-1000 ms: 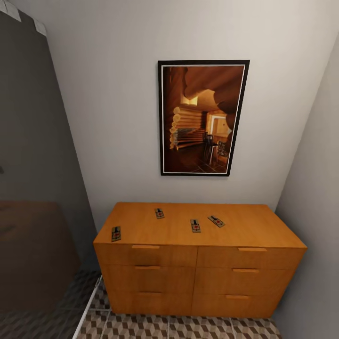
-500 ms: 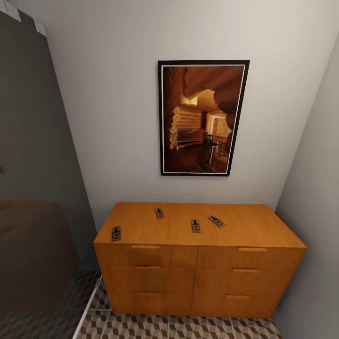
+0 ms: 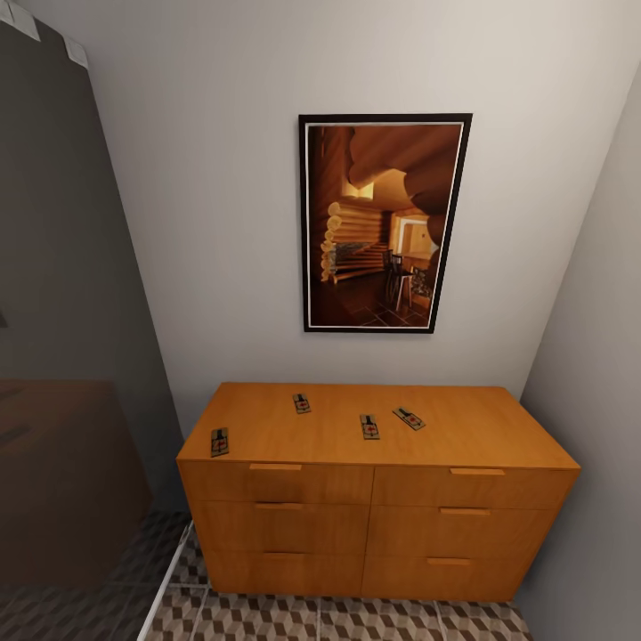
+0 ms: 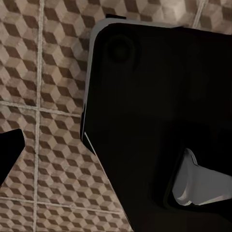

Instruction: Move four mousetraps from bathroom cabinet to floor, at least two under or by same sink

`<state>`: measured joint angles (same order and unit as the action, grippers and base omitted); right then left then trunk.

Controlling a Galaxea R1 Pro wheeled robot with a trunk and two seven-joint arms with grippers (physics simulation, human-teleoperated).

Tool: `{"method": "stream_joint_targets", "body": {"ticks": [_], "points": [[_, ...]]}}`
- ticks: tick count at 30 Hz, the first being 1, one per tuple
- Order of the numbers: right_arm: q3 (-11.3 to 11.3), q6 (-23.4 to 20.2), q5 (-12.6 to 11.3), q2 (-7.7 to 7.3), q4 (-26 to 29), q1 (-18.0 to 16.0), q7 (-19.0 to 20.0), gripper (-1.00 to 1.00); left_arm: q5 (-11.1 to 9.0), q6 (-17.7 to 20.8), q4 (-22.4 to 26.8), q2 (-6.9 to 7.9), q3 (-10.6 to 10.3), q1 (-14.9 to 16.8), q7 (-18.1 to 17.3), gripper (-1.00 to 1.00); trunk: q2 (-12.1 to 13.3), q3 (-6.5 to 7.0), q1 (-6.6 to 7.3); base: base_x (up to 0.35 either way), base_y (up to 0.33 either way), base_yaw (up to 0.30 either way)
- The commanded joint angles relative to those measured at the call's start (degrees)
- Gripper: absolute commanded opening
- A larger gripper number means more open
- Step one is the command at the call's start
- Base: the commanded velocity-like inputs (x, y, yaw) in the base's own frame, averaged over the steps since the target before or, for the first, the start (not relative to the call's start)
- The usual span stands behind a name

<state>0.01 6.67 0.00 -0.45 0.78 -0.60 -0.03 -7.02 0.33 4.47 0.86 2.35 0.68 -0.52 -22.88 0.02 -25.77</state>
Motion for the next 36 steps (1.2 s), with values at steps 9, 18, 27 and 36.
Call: {"method": "stream_joint_targets", "body": {"ticks": [9,18,27,36], "points": [[0.17,-0.34,0.01,0.03,8.65,-0.02,-0.11,1.0,-0.44,11.82,13.02,-0.12,0.19,0.12,-0.24,1.0,-0.04,-0.02,-0.02,0.0,0.0,0.0],[0.25,-5.73,0.01,0.04,19.67,-0.02,-0.14,1.0,-0.45,31.71,34.57,-0.22,0.19,0.14,-0.24,1.0,-0.04,-0.02,-0.02,0.0,0.0,0.0],[0.32,-18.11,0.0,0.16,36.22,-0.02,-0.2,1.0,-0.43,48.6,53.6,-0.37,0.19,0.24,-0.19,1.0,-0.04,-0.02,-0.02,0.0,0.0,0.0],[0.46,-32.45,0.0,0.39,53.53,-0.02,-0.23,1.0,-0.28,56.87,64.31,-0.49,0.16,2.28,-0.18,1.0,-0.04,-0.02,-0.02,0.0,0.0,0.0]]}}
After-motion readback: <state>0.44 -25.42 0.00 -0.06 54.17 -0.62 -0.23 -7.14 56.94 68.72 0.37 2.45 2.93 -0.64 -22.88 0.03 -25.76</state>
